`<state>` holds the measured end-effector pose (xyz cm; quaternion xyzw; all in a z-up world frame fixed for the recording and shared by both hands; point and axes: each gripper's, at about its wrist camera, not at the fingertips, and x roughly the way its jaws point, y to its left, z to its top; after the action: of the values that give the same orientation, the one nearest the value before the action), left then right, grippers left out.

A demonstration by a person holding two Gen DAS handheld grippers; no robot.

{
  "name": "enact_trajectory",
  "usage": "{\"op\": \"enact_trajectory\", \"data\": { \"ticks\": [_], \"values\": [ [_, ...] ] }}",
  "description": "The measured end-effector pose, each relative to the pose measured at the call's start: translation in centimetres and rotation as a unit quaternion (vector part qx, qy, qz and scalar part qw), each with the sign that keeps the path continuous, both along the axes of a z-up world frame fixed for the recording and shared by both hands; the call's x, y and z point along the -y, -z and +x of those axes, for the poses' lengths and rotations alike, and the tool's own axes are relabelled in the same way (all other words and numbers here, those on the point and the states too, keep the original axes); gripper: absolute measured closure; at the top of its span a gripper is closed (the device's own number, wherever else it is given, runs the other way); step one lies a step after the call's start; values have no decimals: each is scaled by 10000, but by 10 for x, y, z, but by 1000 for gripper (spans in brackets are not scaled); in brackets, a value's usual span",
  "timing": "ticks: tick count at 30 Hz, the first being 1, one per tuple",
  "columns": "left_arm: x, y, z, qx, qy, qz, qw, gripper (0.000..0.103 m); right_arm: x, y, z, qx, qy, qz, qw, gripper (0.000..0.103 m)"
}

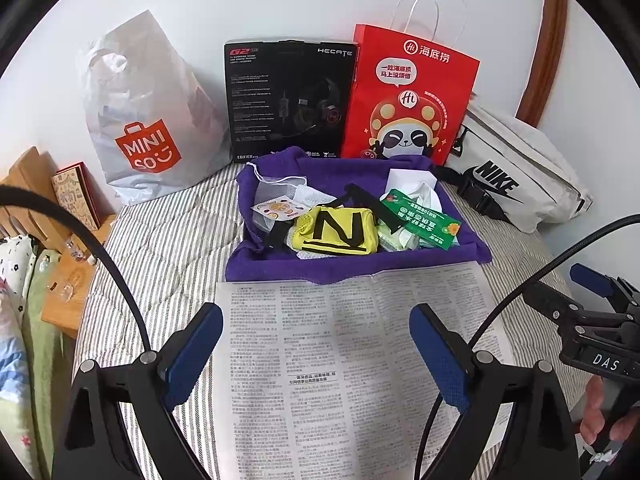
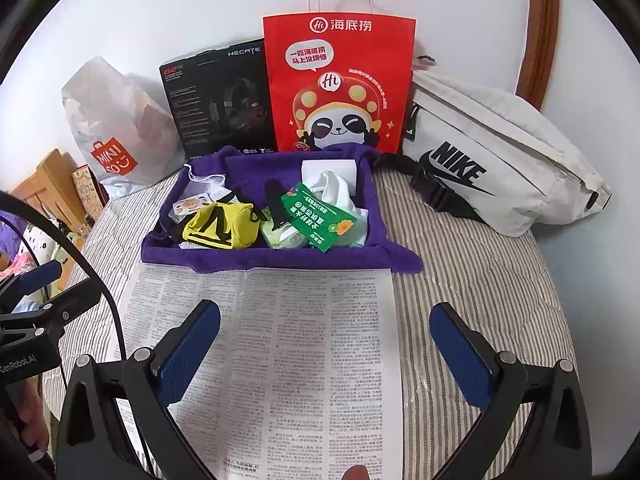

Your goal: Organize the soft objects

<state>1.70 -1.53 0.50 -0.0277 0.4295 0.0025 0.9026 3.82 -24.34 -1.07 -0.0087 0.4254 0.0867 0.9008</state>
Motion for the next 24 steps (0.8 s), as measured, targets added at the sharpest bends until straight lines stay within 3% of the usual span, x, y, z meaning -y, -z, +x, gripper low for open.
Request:
{"op": "enact_trajectory", "data": {
  "ticks": [24],
  "values": [
    [2,-3,-2,-4,29,-26,10000,8,1,-3,-3,-28,9,-31,10000,0]
  ]
}}
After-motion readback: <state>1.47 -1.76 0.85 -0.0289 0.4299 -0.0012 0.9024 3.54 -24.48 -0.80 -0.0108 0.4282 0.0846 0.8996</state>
